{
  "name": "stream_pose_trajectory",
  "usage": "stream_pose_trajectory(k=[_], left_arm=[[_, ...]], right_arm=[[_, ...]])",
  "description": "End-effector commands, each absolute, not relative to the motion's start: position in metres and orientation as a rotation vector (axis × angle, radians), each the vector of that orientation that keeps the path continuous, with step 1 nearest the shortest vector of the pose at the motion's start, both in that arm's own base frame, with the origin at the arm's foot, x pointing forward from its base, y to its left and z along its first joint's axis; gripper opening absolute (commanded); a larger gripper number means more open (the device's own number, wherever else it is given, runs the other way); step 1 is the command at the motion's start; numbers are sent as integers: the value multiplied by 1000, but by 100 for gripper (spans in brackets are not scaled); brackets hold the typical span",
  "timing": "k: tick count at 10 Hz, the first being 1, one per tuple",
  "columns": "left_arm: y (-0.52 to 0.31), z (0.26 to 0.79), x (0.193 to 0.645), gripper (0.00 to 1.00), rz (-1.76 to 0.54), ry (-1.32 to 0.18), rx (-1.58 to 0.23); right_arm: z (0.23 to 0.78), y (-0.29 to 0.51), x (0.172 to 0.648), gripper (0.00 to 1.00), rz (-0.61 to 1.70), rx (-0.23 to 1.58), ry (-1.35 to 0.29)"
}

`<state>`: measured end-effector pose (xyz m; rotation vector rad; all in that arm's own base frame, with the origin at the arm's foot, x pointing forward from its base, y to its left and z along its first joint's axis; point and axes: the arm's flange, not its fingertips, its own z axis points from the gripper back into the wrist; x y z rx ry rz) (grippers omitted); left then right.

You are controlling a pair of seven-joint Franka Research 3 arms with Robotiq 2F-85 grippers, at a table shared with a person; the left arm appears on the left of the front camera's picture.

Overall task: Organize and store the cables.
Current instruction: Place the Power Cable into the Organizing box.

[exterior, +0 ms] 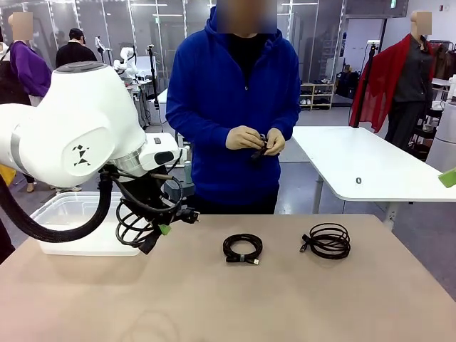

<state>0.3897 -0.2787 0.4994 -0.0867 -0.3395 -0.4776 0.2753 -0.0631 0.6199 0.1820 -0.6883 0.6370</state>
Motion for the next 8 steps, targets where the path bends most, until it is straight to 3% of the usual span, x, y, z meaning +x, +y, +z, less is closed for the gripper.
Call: stream_pose_trajectory(k=[1,4,5,8], left_arm=[[-282,499,393,19,-483,-341,-67],[-282,495,389,19,-485,-331,-82],[-272,504,396,19,-533,-407,-39],[-215,517,430,19,-552,-406,90]], right_arm=[[620,-63,276,100,637,182,-687],[620,-63,276,100,637,182,-687],[620,-63,276,100,637,182,-687],[620,-63,276,100,637,182,-687]])
